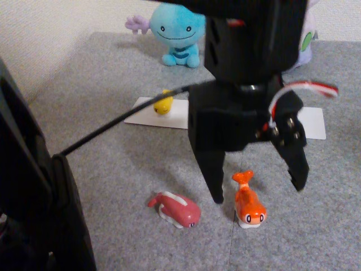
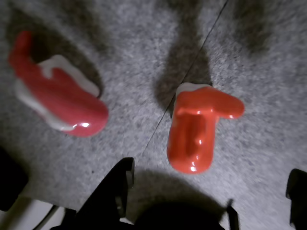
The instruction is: Wooper wants to eat egg sudhi, and Goomy wants to eat shrimp sushi
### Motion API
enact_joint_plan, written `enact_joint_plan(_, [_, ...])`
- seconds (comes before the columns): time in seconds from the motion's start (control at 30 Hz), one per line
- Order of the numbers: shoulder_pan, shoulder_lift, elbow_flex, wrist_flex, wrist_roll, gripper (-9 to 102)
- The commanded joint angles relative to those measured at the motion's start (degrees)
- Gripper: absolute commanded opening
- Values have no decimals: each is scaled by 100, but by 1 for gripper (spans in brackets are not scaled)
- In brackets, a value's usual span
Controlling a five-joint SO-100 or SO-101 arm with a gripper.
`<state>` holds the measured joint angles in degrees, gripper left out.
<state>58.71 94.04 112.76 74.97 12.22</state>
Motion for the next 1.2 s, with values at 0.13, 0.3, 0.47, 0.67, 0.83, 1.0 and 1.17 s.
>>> enact_joint_plan(0.13, [-18,-633,-9,-589,176,37])
enact_joint_plan(0.3, [-79,-932,-9,-694,290,37])
enact_joint_plan(0.47, [-158,-1072,-9,-703,299,28])
enact_joint_plan(0.67, [-167,-1090,-26,-703,299,20])
enact_joint_plan(0.83, [-167,-1081,-35,-703,299,10])
enact_joint_plan(1.0, [-167,-1037,-70,-703,299,5])
enact_joint_plan(1.17, [-176,-1011,-79,-686,422,3])
